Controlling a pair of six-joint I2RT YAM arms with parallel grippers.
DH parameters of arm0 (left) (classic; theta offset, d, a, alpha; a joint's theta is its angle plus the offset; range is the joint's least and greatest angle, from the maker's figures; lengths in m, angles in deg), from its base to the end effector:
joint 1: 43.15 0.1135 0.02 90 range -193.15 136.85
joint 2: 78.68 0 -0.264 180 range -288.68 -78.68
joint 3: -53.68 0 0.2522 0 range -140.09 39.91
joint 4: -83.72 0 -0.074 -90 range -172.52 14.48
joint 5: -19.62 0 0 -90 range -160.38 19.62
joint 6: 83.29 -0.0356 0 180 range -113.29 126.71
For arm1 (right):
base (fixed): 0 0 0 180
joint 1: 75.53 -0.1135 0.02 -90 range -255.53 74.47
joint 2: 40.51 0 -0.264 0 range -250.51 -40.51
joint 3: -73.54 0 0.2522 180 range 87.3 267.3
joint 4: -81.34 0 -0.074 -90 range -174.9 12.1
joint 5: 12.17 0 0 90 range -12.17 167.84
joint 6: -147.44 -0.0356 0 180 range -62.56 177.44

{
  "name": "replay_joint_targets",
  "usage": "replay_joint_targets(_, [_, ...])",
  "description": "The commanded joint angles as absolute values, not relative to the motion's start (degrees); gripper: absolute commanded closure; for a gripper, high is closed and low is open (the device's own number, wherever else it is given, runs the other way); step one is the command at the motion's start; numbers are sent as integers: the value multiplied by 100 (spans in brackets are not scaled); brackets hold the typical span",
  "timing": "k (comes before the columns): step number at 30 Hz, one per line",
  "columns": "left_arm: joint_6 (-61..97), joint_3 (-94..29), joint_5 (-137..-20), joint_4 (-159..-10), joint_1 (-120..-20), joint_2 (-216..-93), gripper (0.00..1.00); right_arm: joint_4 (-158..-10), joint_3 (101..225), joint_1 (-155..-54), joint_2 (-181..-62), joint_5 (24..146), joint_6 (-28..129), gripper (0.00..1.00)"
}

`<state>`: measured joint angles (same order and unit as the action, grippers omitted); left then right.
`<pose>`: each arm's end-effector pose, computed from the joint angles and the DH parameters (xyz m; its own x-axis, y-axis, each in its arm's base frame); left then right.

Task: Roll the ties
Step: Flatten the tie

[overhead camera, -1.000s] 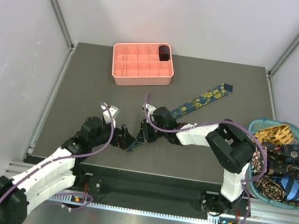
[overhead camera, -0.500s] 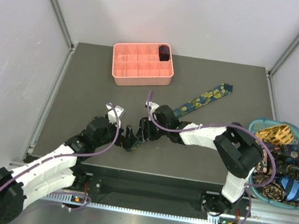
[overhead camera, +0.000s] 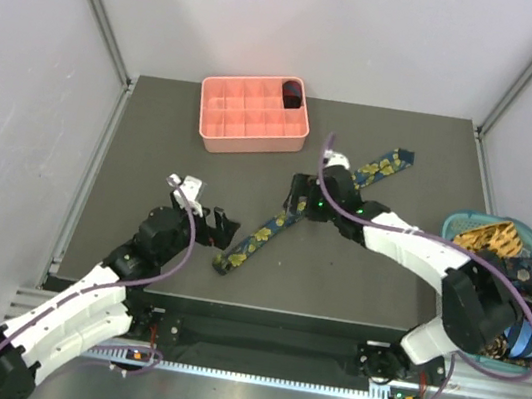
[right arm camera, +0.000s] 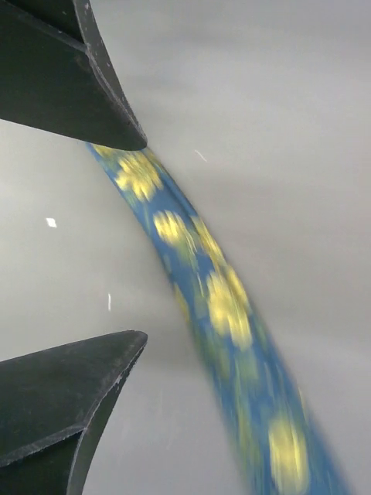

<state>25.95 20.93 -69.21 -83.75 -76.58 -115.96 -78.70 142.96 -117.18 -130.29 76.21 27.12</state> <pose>0.1390 -0.0909 0.2213 -0.4073 -0.1259 -0.9046 0.4240 0.8512 -0.3094 0.2540 0.2245 0.2188 -0.7446 0.0131 -0.6674 -0.3155 0.8742 0.3691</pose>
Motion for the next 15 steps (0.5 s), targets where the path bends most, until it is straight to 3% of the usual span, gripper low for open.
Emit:
replay_joint_targets(1, [2647,2119,-5891,-9208,-7681,-11410,1,-7111,14644,-11282,-12480,5808,2370,0])
replay_joint_targets(4, [3639,2286,-4225,-9351,-7672,-11716,1,-6585,15083,-10624,-12655,5665,2072,1])
replay_joint_targets(7, [4055,1848,-3690,-8719,-7672,-12234,1,-6136,15672,-10183,-13024,5605,1773,0])
replay_joint_targets(15, [3352,1504,-5172,-8621,-7672,-12008,1,-4677,17947,-9733,-14877,5314,1158,0])
